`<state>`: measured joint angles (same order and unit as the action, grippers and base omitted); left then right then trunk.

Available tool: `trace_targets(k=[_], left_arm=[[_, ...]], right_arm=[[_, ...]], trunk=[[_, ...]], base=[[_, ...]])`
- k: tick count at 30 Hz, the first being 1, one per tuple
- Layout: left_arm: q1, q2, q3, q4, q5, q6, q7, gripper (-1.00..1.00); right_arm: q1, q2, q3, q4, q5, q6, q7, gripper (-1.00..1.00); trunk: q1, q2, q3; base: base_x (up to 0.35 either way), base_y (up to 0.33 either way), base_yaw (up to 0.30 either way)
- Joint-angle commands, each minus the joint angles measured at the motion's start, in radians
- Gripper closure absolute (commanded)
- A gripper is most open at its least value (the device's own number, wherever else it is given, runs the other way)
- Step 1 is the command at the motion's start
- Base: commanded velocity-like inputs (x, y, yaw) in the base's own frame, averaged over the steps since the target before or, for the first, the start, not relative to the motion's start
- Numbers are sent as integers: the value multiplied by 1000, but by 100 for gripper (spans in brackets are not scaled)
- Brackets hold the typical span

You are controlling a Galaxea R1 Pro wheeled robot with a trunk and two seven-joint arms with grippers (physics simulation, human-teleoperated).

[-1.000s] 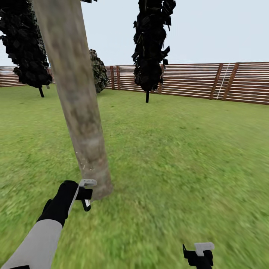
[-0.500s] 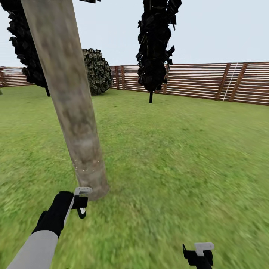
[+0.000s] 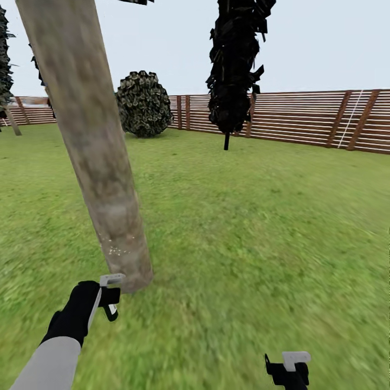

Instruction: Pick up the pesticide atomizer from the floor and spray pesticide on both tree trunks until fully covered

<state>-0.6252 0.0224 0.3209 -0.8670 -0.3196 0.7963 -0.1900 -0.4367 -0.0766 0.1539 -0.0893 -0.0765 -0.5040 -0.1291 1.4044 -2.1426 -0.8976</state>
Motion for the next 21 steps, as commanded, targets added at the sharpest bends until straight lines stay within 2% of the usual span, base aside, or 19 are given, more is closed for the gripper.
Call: trace_targets(k=[1, 4, 6, 7, 12, 18, 21], left_arm=[[0, 6, 1, -1, -11, 5, -11, 100], [3, 31, 3, 25, -19, 8, -12, 100], [5, 38, 1, 63, -23, 8, -12, 100], [5, 34, -1, 88, -27, 8, -11, 100], [-1, 27, 2, 101, -29, 14, -11, 100], [-11, 23, 3, 99, -28, 39, -11, 100], [-23, 21, -32, 87, -28, 85, -11, 100]], right_arm=[[0, 0, 9, 0, -8, -2, -3, -100], [0, 0, 9, 0, -8, -2, -3, -100], [0, 0, 9, 0, -8, -2, -3, -100], [0, 0, 9, 0, -8, -2, -3, -100], [0, 0, 9, 0, -8, -2, -3, -100], [0, 0, 9, 0, -8, -2, -3, -100], [0, 0, 9, 0, -8, -2, -3, -100]], trunk=[[0, 0, -1], [0, 0, -1], [0, 0, -1], [0, 0, -1], [0, 0, -1], [0, 0, -1], [0, 0, -1]], base=[[112, -276, 58], [22, -276, 221], [-118, -268, 265], [-199, -250, 274], [-115, -260, 277], [142, -174, 272], [40, -23, 92]])
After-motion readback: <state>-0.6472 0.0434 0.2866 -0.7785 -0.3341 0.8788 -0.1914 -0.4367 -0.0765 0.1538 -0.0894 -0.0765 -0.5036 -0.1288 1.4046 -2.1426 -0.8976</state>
